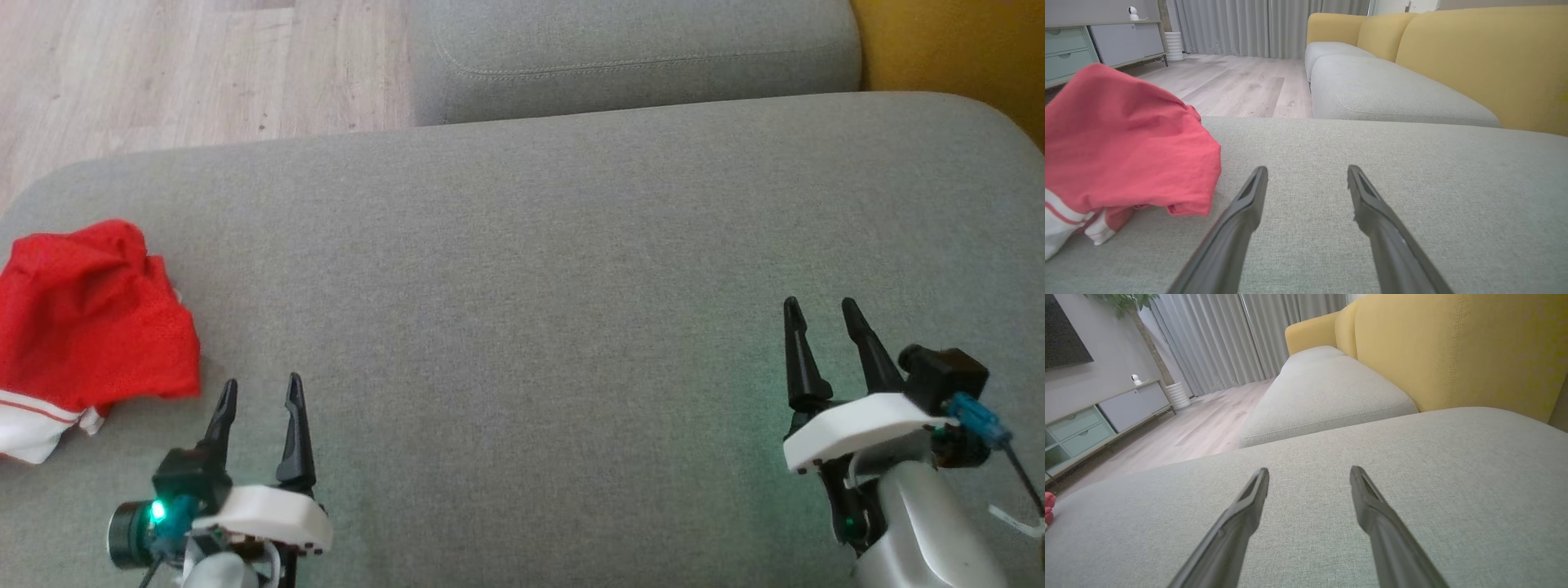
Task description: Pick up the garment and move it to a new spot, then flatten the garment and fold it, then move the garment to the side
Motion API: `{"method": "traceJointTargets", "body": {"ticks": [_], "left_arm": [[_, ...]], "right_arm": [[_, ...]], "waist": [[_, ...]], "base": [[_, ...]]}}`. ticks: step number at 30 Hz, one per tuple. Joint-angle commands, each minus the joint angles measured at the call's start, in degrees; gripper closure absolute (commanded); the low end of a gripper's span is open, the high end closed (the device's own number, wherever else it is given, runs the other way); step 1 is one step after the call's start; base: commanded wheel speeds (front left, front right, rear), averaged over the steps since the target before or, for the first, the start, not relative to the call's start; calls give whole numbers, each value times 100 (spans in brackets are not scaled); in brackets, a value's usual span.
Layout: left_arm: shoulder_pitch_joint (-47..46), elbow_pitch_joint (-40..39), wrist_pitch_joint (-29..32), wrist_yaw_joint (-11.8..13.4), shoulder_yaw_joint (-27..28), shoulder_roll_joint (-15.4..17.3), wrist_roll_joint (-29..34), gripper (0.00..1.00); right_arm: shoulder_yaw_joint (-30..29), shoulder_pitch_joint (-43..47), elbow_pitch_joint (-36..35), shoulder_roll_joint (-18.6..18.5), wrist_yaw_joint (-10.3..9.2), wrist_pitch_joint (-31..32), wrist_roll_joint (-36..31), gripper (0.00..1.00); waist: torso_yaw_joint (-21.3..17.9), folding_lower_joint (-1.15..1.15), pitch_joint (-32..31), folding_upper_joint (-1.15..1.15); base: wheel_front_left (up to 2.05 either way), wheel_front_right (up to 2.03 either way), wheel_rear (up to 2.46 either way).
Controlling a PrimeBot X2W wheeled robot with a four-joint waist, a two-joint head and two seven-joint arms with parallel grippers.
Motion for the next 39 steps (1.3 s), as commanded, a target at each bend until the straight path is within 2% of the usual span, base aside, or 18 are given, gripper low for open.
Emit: {"method": "traceJointTargets", "body": {"ticks": [1, 17, 31, 35, 39], "left_arm": [[-327, -149, -118, 70, 156, 114, 245, 0], [-292, -74, -370, 246, 477, 33, 1209, 0], [-224, -100, -371, 130, 723, -61, 1274, 0], [-323, -28, -371, 106, 743, -69, 1307, 0], [-361, 90, -371, 133, 780, -118, 1291, 0]], "right_arm": [[107, -386, -131, 30, -3, -114, -259, 0], [131, -421, 24, 69, -3, -368, -1361, 0], [5, -327, 20, 106, -3, -369, -1355, 0], [96, -338, 37, 109, -3, -369, -1347, 0], [213, -333, 76, 112, -3, -369, -1277, 0]], "waist": [[-3, 0, 0, 0], [-7, 0, -44, 0], [63, 0, -30, 0], [325, 0, -42, 0], [813, 0, -60, 0]], "base": [[0, 0, 0], [0, 0, 0], [0, 0, 0], [0, 0, 0], [0, 0, 0]]}}
